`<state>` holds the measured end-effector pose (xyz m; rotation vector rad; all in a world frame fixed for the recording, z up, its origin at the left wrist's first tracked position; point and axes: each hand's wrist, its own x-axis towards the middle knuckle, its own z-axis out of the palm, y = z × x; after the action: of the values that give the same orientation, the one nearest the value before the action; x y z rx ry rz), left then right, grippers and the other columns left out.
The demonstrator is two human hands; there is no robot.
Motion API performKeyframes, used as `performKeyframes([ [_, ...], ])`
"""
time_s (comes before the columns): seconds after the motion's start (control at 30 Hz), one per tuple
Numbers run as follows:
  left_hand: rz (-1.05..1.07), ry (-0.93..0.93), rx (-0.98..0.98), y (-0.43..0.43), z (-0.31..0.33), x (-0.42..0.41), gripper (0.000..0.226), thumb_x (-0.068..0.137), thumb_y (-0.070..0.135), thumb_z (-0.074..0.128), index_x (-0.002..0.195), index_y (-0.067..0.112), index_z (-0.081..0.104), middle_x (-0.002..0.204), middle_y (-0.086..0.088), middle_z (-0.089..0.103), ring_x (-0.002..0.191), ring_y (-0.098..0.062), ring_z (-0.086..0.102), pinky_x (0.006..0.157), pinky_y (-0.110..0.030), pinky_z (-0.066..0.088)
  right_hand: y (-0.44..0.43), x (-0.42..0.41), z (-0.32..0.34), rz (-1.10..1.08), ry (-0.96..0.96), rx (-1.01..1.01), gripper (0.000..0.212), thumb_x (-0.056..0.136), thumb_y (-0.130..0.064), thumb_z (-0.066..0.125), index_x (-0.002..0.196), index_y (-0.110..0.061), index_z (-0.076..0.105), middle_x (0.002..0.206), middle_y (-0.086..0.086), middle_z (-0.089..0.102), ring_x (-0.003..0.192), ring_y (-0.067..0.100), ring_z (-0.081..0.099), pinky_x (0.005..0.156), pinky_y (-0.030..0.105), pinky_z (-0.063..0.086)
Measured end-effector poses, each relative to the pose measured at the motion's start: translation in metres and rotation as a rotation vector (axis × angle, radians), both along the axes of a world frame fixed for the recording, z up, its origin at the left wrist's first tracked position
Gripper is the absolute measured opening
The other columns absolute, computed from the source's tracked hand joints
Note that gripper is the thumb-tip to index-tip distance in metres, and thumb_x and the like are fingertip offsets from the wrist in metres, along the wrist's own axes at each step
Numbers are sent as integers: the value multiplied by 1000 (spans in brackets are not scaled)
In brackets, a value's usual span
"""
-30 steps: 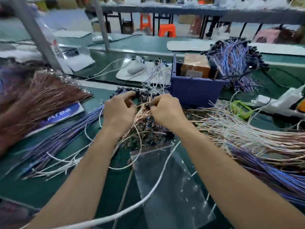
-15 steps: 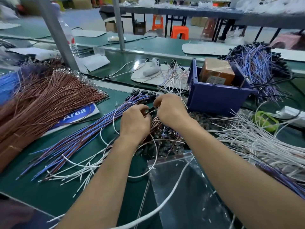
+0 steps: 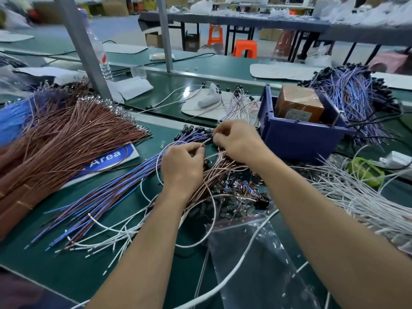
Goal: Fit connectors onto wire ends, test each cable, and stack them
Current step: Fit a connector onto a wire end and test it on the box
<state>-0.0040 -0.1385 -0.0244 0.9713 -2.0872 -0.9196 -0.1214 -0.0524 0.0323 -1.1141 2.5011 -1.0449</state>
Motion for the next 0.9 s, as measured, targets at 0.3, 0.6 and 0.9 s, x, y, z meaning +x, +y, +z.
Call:
performKeyframes([
  [0.3, -406, 47, -210, 33, 8, -2, 23, 98, 38, 62, 79, 30, 74, 65, 16, 67, 59, -4, 57, 58, -28, 39, 57, 28, 14, -153, -993, -954, 21, 108, -18, 46, 101, -7, 62, 85, 15, 74, 83, 30, 73, 75, 41, 61],
  [0.6, -578, 121, -3, 33, 18, 4, 40, 88, 18, 78, 89, 58, 74, 69, 16, 74, 50, -1, 57, 48, -15, 41, 119, -22, 33, -227, -896, -1094, 29, 102, -11, 48, 77, -8, 64, 51, -2, 28, 47, 14, 18, 45, 28, 24],
  [0.9, -378, 124, -151, 34, 16, 5, 16, 81, 26, 87, 89, 38, 82, 76, 25, 73, 72, 3, 68, 64, -6, 46, 152, -49, 43, -76, -483, -396, 30, 105, -12, 51, 84, -3, 70, 48, 7, 49, 38, 13, 30, 40, 22, 22],
])
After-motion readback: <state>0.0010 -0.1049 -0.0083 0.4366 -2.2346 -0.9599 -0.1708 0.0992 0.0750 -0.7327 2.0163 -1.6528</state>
